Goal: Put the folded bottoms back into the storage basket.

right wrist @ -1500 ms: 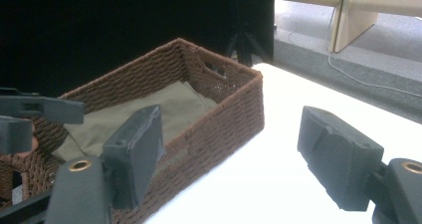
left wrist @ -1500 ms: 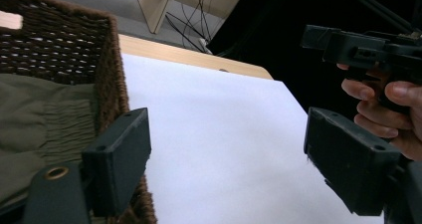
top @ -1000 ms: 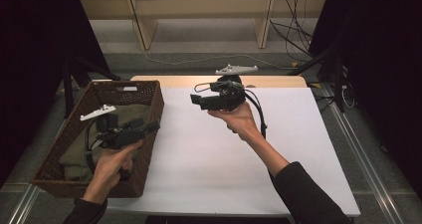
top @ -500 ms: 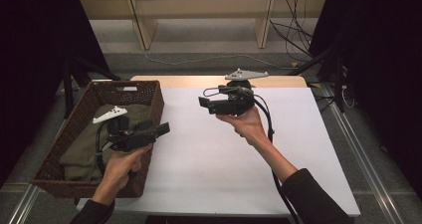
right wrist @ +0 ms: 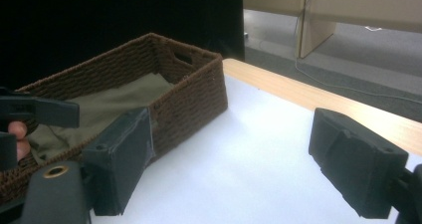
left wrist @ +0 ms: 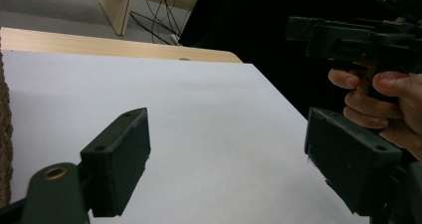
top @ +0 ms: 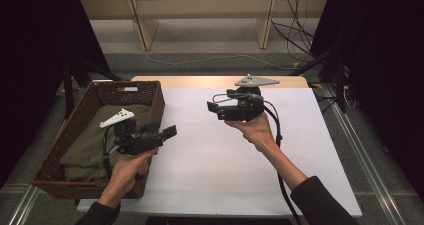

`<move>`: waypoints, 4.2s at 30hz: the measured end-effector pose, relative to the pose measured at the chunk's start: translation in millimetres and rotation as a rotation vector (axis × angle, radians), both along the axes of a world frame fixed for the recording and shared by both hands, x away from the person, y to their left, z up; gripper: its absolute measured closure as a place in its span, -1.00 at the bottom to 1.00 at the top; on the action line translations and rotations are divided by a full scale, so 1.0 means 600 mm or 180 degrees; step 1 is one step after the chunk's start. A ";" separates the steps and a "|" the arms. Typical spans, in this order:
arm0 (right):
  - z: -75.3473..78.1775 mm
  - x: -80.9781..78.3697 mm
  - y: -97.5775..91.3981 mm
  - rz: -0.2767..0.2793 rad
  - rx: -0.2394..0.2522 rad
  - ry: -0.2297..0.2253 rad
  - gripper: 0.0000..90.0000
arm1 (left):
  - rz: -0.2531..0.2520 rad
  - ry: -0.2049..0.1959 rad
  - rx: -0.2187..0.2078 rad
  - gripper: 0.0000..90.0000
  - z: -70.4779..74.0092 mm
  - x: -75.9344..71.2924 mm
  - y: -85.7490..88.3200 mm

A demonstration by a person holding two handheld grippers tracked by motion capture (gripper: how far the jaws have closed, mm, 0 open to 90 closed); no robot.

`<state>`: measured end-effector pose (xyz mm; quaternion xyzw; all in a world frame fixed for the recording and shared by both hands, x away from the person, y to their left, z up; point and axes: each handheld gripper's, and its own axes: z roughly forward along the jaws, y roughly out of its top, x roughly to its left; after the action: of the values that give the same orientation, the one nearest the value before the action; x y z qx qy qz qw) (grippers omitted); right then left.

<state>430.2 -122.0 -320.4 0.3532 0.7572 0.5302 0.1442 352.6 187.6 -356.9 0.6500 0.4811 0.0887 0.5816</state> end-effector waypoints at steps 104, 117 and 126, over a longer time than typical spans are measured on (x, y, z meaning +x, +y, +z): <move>-0.111 -0.182 -0.148 -0.0201 0.0169 -0.0261 -0.75 | -0.0548 -0.0551 0.0490 -0.66 -0.066 -0.044 -0.088; -0.121 -0.201 -0.157 -0.0215 0.0116 -0.0283 -0.75 | -0.0586 -0.0606 0.0486 -0.66 -0.078 -0.049 -0.090; -0.128 -0.210 -0.161 -0.0249 0.0101 -0.0286 -0.75 | -0.0628 -0.0662 0.0543 -0.66 -0.084 -0.055 -0.097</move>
<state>304.4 -218.8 -397.0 0.3606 0.7271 0.5514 0.1930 319.4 129.5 -407.3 0.7284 0.3430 0.1385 0.5768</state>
